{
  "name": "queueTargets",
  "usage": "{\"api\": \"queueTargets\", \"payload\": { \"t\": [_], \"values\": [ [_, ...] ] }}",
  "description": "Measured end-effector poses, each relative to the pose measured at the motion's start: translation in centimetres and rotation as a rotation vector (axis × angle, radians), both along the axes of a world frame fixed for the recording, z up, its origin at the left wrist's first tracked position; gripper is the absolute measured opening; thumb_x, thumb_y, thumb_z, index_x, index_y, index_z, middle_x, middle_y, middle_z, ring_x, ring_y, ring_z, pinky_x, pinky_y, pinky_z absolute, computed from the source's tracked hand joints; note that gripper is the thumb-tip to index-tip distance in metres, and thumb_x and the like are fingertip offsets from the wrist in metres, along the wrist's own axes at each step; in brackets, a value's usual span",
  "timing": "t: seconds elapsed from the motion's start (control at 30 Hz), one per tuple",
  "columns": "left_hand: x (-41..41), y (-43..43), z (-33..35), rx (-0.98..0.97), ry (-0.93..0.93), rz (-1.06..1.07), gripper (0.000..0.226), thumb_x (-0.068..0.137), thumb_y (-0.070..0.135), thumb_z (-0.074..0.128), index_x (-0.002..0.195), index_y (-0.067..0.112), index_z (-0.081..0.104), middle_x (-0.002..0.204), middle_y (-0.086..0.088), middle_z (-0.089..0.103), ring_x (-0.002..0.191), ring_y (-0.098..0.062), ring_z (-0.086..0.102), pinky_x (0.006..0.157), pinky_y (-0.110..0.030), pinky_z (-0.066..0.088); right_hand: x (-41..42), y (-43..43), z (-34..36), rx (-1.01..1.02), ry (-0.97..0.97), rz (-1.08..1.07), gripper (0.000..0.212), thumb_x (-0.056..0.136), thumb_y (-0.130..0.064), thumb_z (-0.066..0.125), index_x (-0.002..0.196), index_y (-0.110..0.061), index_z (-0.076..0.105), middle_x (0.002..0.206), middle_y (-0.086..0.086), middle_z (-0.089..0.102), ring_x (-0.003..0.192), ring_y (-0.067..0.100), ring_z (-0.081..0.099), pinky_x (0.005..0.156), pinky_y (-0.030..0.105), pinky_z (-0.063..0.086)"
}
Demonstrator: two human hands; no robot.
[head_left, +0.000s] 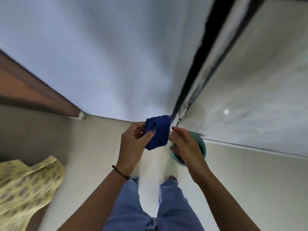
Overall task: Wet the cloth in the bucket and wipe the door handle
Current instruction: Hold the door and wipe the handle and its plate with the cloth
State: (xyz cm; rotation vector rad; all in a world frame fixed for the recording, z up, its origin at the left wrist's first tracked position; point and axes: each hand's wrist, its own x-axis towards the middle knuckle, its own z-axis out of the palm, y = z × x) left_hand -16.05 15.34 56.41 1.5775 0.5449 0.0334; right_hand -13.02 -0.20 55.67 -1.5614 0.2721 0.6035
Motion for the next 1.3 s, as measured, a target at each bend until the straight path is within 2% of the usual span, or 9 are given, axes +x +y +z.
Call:
{"api": "queueTargets", "payload": {
  "t": [0.13,0.27,0.4,0.57,0.8,0.97,1.13,1.2,1.3],
  "values": [
    [-3.2,7.8,3.1,0.117,-0.144,-0.064,0.041,0.079,-0.001,0.069,0.096,0.036,0.065,0.091,0.014,0.072,0.082,-0.001,0.067,0.072,-0.02,0.054,-0.3,11.3,3.3,0.299,0.17,0.04,0.033,0.091,-0.031,0.061,0.117,-0.011,0.063,0.115,0.012,0.071,0.108,0.029,0.067,0.096,0.046,0.054],
    [-5.4,18.0,4.5,-0.042,-0.237,0.025,0.042,0.084,0.001,0.066,0.119,0.021,0.056,0.114,0.004,0.07,0.108,-0.008,0.065,0.084,-0.02,0.053,-0.5,22.5,5.4,0.298,0.099,0.007,0.021,0.092,-0.01,0.053,0.105,0.0,0.066,0.099,0.02,0.069,0.085,0.029,0.068,0.07,0.036,0.059],
    [-6.2,28.6,5.9,-0.143,-0.363,0.363,0.034,0.092,-0.005,0.052,0.117,0.017,0.054,0.108,0.0,0.07,0.097,-0.004,0.067,0.08,-0.015,0.053,-0.4,31.6,6.7,0.357,0.112,0.002,0.015,0.088,-0.005,0.054,0.092,0.001,0.067,0.09,0.017,0.065,0.079,0.027,0.066,0.062,0.034,0.059],
    [-5.0,40.4,6.8,0.065,-0.348,0.64,0.031,0.094,0.002,0.05,0.117,0.022,0.055,0.117,0.003,0.065,0.11,-0.007,0.062,0.093,-0.018,0.048,1.8,40.3,8.1,0.319,-0.012,0.019,0.01,0.086,-0.006,0.056,0.091,-0.002,0.063,0.088,0.013,0.064,0.089,0.032,0.062,0.084,0.053,0.054],
    [2.5,52.7,8.3,0.399,-0.294,0.674,0.04,0.094,0.014,0.052,0.132,0.022,0.047,0.128,0.015,0.046,0.11,0.009,0.046,0.092,-0.009,0.039,8.7,50.6,10.8,0.268,-0.237,0.061,0.01,0.087,-0.005,0.053,0.096,-0.007,0.058,0.09,0.012,0.063,0.086,0.034,0.057,0.069,0.043,0.046],
    [7.1,58.4,10.2,0.561,-0.372,0.635,0.046,0.093,0.012,0.054,0.137,0.018,0.04,0.13,0.007,0.046,0.125,-0.007,0.042,0.113,-0.033,0.035,11.7,56.6,14.7,0.188,-0.722,0.004,0.012,0.087,-0.018,0.056,0.091,-0.03,0.056,0.078,-0.003,0.062,0.07,0.025,0.061,0.058,0.029,0.051],
    [10.3,64.4,10.9,0.711,-0.453,0.578,0.059,0.093,0.016,0.054,0.147,0.021,0.029,0.158,0.0,0.023,0.146,-0.011,0.021,0.111,-0.009,0.021,13.9,63.5,15.9,-0.063,-1.086,-0.006,0.027,0.084,-0.023,0.05,0.11,-0.032,0.051,0.091,-0.021,0.063,0.072,0.003,0.056,0.061,0.004,0.04],
    [11.5,66.7,11.0,0.758,-0.53,0.533,0.06,0.093,0.022,0.052,0.147,0.022,0.027,0.16,0.0,0.018,0.147,-0.012,0.018,0.112,-0.008,0.02,14.1,66.2,14.7,-0.256,-1.245,0.07,0.028,0.082,-0.021,0.051,0.11,-0.023,0.055,0.121,-0.006,0.066,0.097,0.012,0.057,0.083,0.018,0.049],
    [13.5,70.2,10.9,0.872,-0.614,0.48,0.063,0.091,0.03,0.052,0.148,0.019,0.027,0.16,0.003,0.012,0.148,-0.015,0.017,0.12,-0.041,0.024,13.7,69.7,11.9,-0.673,-1.468,0.223,0.03,0.082,-0.01,0.059,0.11,-0.013,0.066,0.134,0.015,0.061,0.126,0.027,0.054,0.103,0.051,0.045]
  ]
}}
